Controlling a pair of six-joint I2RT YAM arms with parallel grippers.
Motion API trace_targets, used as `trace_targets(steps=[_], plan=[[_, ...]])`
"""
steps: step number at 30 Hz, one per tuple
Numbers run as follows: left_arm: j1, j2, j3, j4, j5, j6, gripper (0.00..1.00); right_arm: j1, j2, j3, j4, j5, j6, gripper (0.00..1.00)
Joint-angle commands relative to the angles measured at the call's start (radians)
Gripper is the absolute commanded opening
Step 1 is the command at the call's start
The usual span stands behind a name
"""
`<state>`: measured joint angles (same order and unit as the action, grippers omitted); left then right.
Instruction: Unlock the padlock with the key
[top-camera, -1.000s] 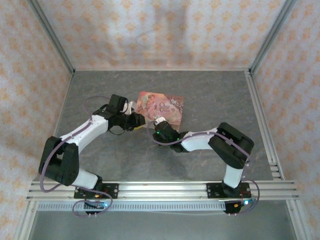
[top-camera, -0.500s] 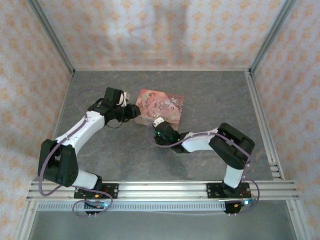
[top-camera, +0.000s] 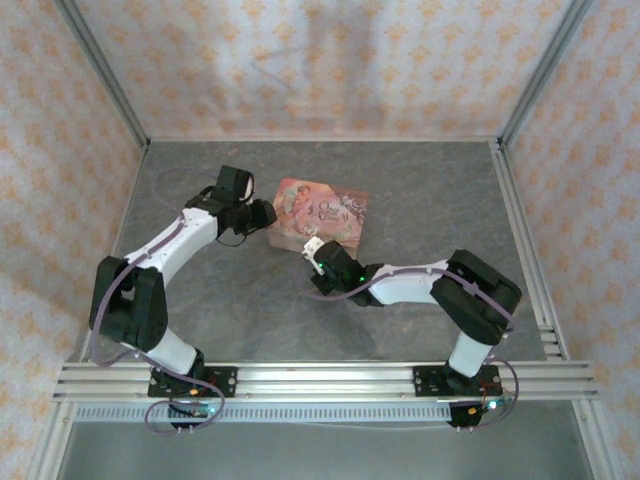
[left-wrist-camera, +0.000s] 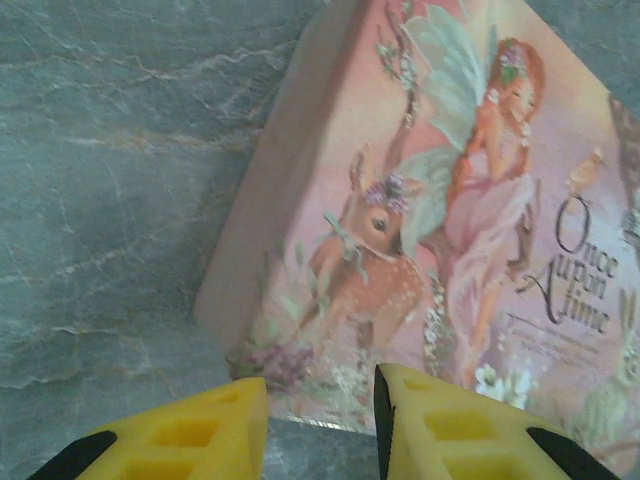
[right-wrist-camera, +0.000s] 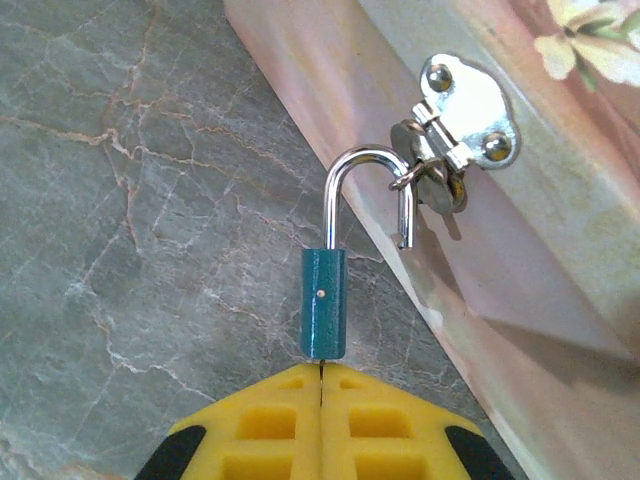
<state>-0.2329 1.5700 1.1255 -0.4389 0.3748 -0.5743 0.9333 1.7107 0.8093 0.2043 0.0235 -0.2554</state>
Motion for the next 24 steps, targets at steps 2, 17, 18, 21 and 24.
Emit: trace_targets(steps=[2,17,18,21,24], plan=[[0.01,0.03,0.038,-0.023,-0.084,0.021,0.34,0.007,-0.042,-0.005,-0.012,0.016,-0.129,0.0],[0.013,0.178,0.137,-0.027,-0.128,0.085,0.35,0.01,-0.02,0.009,0.062,0.037,-0.313,0.0],[0.013,0.172,0.134,-0.023,-0.132,0.085,0.37,0.01,-0.022,0.01,0.057,0.036,-0.313,0.0],[0.015,0.167,0.146,-0.046,-0.168,0.099,0.38,0.01,-0.023,0.012,0.057,0.032,-0.309,0.0],[0.017,0.169,0.146,-0.046,-0.169,0.108,0.39,0.009,-0.024,0.008,0.063,0.029,-0.305,0.0]])
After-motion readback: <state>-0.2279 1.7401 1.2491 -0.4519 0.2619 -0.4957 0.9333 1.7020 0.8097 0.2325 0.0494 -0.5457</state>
